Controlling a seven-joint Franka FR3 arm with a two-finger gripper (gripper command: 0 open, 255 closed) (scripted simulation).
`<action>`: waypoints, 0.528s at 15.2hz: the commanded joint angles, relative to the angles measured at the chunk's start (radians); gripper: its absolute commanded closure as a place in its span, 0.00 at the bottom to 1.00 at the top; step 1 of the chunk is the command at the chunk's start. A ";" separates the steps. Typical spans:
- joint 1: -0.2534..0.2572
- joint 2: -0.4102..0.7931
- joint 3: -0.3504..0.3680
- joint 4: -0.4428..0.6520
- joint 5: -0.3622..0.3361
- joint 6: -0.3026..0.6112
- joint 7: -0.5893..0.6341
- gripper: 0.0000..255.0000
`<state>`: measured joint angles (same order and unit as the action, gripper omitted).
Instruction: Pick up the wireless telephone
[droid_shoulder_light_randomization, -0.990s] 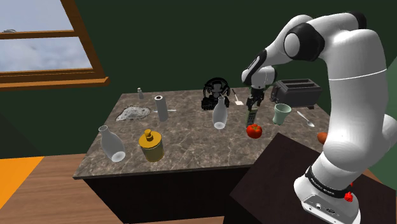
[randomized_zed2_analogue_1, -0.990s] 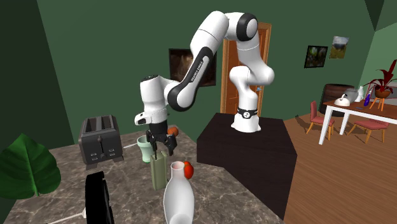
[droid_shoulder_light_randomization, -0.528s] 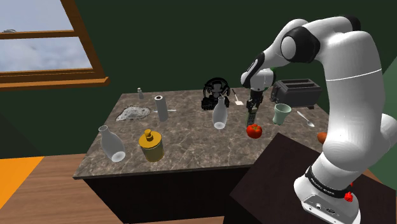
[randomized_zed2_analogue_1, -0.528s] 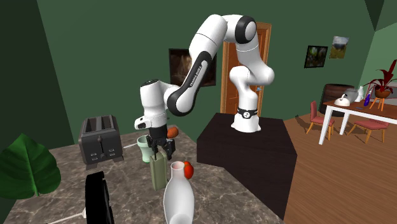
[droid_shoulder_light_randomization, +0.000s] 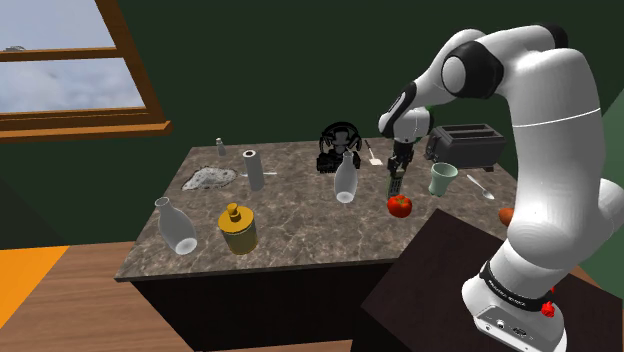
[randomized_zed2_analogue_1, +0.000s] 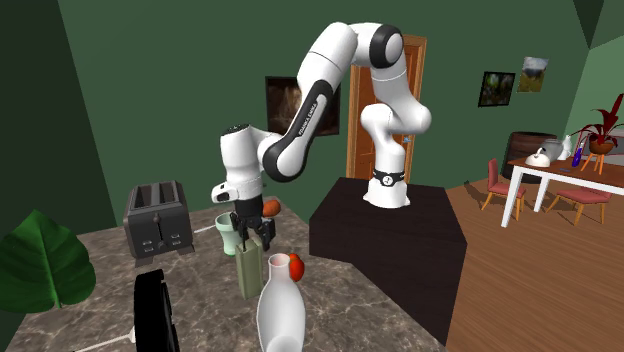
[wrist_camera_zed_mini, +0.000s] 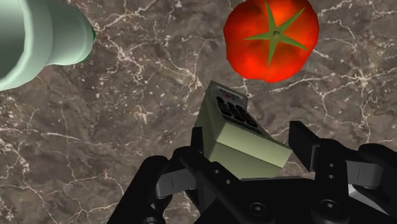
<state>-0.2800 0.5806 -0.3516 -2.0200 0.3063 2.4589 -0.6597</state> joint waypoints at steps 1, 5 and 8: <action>0.005 -0.016 -0.007 -0.004 -0.008 -0.014 0.006 1.00; 0.019 -0.061 -0.024 -0.011 -0.030 -0.050 0.019 1.00; 0.028 -0.093 -0.037 -0.013 -0.047 -0.078 0.030 1.00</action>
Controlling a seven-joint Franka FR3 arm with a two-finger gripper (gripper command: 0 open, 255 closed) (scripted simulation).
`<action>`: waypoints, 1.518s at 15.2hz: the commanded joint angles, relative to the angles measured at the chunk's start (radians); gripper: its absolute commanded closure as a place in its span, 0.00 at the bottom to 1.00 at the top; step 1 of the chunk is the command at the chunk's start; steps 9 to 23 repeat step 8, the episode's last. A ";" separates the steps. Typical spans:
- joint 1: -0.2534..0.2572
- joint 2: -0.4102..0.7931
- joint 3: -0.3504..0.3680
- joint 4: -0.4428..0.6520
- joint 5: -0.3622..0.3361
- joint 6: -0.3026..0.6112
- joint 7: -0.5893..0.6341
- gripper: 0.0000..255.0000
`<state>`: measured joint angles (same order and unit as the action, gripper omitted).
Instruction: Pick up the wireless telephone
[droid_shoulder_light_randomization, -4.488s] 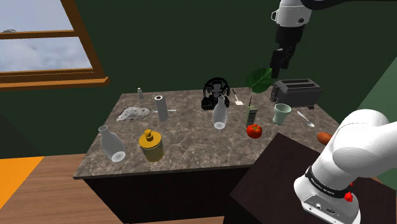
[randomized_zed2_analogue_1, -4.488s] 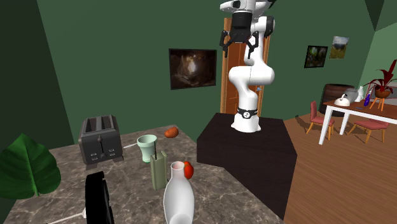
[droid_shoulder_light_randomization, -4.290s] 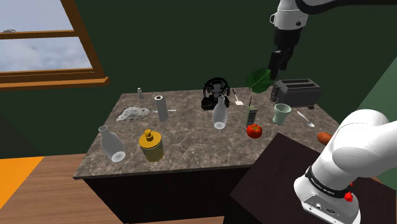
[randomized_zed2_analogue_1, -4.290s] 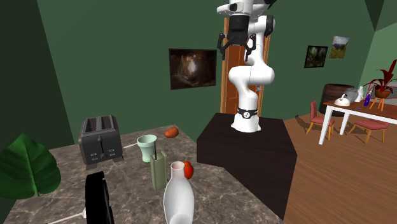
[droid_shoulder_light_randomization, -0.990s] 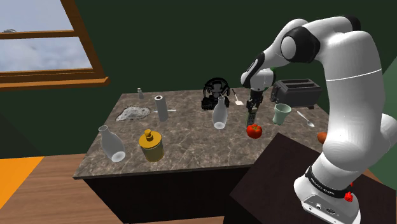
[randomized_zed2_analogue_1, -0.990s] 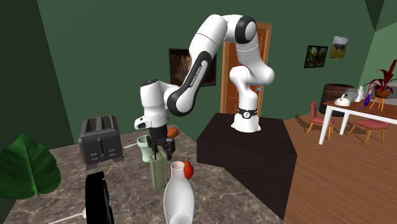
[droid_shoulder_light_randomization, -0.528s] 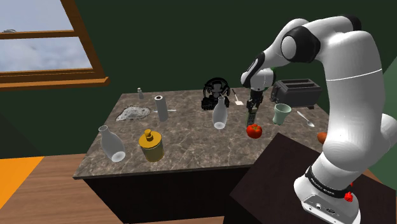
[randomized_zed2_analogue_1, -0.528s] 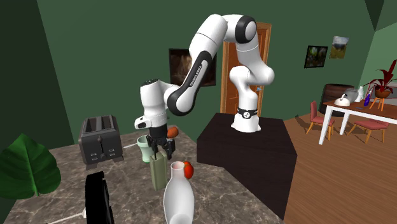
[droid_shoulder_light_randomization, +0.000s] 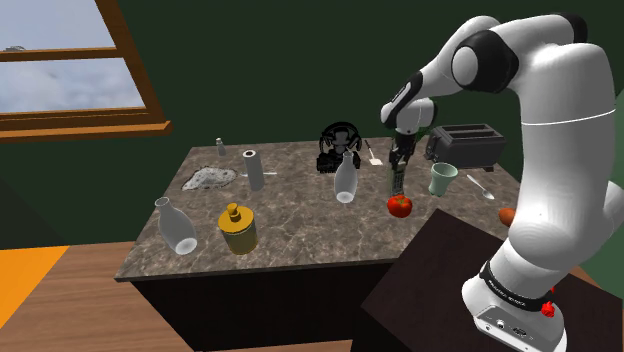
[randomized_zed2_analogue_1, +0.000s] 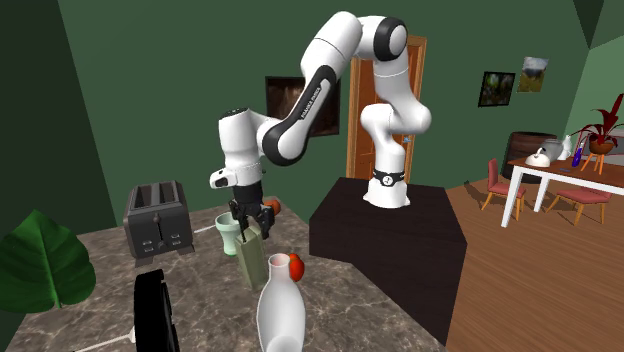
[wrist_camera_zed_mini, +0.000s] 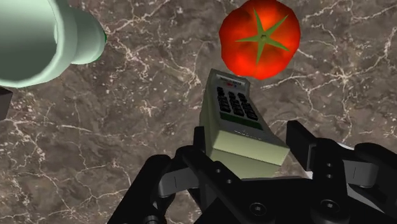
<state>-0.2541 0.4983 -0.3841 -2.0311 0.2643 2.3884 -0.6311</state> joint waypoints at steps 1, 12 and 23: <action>0.005 -0.021 -0.008 -0.003 -0.011 -0.017 0.005 1.00; 0.019 -0.074 -0.027 -0.001 -0.040 -0.068 0.024 1.00; 0.019 -0.074 -0.027 -0.001 -0.040 -0.068 0.024 1.00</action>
